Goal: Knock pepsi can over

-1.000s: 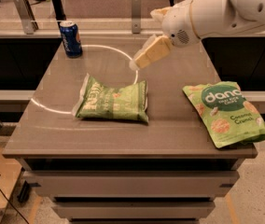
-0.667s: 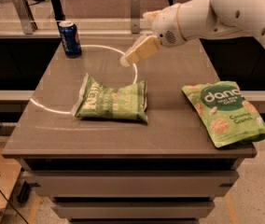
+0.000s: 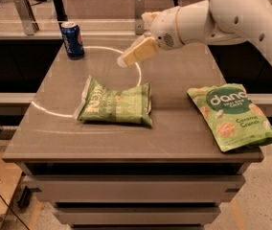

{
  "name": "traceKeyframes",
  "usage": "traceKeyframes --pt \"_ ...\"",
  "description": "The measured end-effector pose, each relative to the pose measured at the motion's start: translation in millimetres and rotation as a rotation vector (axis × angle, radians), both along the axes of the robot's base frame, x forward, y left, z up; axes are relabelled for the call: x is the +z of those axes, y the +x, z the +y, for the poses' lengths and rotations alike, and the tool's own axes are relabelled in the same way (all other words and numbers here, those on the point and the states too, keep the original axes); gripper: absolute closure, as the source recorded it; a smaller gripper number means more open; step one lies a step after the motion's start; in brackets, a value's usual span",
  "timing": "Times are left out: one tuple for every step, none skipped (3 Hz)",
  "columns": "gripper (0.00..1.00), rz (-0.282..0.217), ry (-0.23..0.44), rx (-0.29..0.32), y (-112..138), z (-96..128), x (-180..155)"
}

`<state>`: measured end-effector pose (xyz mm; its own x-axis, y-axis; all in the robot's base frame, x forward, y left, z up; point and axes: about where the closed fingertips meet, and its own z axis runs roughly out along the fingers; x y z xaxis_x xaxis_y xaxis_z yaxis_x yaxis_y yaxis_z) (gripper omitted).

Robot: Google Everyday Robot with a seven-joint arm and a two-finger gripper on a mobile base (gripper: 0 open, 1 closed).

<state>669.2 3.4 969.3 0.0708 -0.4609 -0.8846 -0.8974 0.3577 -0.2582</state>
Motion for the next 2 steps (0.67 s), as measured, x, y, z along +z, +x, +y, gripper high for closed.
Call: traceKeyframes --pt "0.00 -0.005 0.069 0.000 22 26 -9" --pt "0.00 0.019 0.128 -0.040 46 56 -24"
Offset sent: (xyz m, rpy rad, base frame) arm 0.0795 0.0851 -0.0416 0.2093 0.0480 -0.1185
